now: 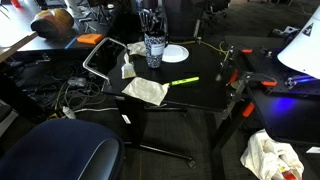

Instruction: Move the cup slightly to the right

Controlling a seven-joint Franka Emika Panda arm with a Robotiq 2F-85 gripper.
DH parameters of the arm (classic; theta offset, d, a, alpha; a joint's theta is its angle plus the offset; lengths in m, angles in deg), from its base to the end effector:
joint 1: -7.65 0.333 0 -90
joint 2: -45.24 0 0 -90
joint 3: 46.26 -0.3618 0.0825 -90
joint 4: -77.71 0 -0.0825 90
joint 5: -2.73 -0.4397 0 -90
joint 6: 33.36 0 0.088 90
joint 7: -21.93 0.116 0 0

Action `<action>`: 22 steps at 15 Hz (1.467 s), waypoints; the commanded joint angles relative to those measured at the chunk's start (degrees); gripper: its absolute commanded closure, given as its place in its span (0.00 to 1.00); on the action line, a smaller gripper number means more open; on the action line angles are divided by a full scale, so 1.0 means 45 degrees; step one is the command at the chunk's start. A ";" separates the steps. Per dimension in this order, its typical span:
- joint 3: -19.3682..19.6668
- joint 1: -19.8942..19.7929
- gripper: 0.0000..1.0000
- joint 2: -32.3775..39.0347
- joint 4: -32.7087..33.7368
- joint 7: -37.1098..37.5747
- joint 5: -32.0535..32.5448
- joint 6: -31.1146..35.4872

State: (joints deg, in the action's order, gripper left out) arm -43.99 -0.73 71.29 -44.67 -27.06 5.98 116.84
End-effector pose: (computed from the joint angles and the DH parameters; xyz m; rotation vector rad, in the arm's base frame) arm 0.6145 -0.1147 0.1773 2.8870 1.0904 0.0058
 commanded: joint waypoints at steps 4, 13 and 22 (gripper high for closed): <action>0.0349 0.0015 0.97 0.0727 0.1311 0.2104 0.1208 -0.0083; 0.0223 -0.0116 0.57 0.1129 0.2080 0.2494 0.1309 -0.0713; 0.0092 -0.0241 0.00 0.0481 0.1908 0.2260 0.1148 -0.1898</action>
State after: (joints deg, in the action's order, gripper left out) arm -42.74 -0.97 75.95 -35.82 -18.13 10.06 113.41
